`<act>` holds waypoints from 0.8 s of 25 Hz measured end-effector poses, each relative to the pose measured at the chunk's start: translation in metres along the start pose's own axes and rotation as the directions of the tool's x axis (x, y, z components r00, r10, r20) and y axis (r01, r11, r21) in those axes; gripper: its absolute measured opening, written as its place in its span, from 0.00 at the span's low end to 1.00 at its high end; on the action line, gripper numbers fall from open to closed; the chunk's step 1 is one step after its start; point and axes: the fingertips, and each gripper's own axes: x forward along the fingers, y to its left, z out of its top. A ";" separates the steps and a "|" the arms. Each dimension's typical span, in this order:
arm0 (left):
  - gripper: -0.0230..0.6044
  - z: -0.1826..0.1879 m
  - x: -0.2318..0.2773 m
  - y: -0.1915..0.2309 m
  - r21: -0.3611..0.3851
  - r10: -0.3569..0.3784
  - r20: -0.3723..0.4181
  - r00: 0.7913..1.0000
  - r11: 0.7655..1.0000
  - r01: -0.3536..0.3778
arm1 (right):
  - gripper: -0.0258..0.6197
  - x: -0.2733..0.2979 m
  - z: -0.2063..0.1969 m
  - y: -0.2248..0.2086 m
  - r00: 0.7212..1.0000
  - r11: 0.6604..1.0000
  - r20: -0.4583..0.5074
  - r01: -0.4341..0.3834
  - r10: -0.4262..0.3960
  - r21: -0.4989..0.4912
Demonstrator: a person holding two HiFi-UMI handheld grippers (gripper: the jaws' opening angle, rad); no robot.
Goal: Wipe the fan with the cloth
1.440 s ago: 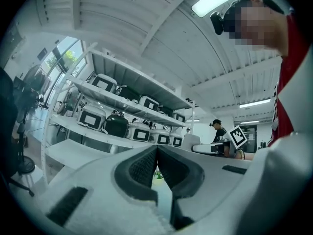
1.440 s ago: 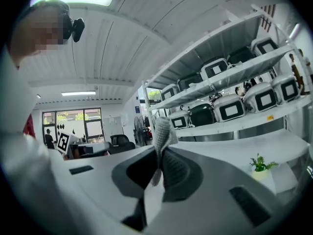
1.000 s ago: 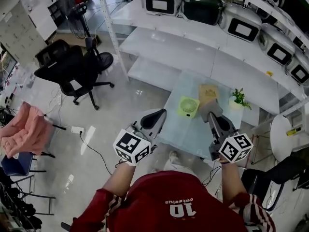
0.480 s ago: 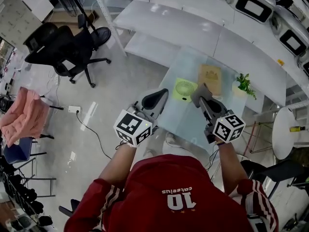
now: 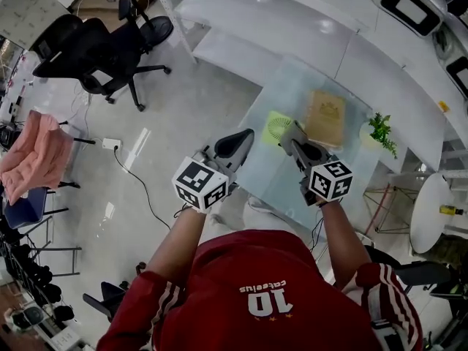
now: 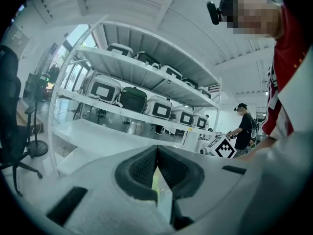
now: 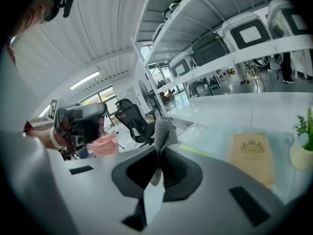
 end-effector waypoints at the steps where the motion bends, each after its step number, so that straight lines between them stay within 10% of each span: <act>1: 0.04 -0.003 0.003 0.002 -0.002 0.006 -0.003 1.000 1.000 -0.006 | 0.07 0.007 -0.005 -0.006 1.000 1.000 -0.013 0.001 -0.001 0.005; 20: 0.04 -0.041 0.031 0.029 -0.150 0.059 -0.034 0.998 0.987 -0.063 | 0.07 0.103 -0.060 -0.042 0.987 0.999 -0.160 0.023 -0.016 0.045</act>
